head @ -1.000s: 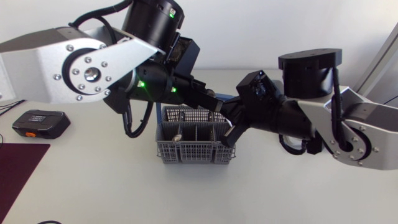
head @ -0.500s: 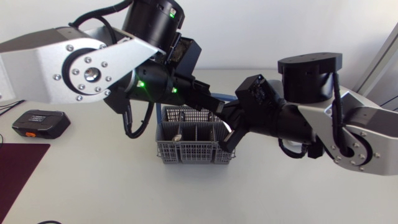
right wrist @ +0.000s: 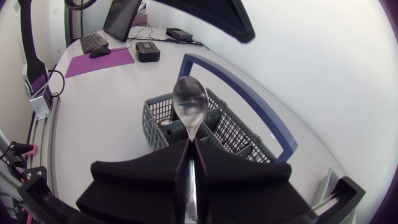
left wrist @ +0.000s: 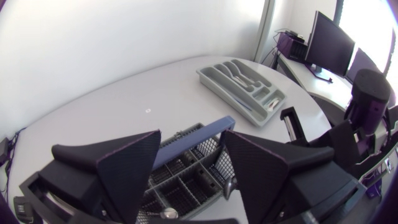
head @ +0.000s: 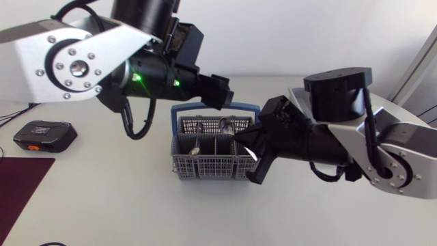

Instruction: Unload the cutlery basket into the drawer organizer.

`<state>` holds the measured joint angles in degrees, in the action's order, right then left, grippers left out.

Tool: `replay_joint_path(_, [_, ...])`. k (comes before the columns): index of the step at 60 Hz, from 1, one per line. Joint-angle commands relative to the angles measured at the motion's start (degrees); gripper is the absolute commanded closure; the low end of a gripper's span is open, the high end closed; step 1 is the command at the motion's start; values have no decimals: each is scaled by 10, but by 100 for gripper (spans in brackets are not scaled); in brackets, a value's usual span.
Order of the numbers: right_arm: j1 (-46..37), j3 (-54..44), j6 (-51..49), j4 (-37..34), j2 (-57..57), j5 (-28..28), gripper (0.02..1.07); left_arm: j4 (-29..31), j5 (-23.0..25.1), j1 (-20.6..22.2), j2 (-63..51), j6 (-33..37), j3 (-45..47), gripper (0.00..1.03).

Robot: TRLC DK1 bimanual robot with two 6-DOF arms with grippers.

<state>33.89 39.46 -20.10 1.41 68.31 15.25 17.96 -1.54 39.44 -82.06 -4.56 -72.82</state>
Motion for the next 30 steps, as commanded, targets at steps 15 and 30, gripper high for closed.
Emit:
replay_joint_path(15, [-159, -25, -101, -81, -35, 120, 101, 8, -1, -82, 42, 32, -4, 18])
replay_joint_path(30, [-368, 25, -296, -205, 30, 254, 101, 52, 1, -104, 51, 93, 31, 19])
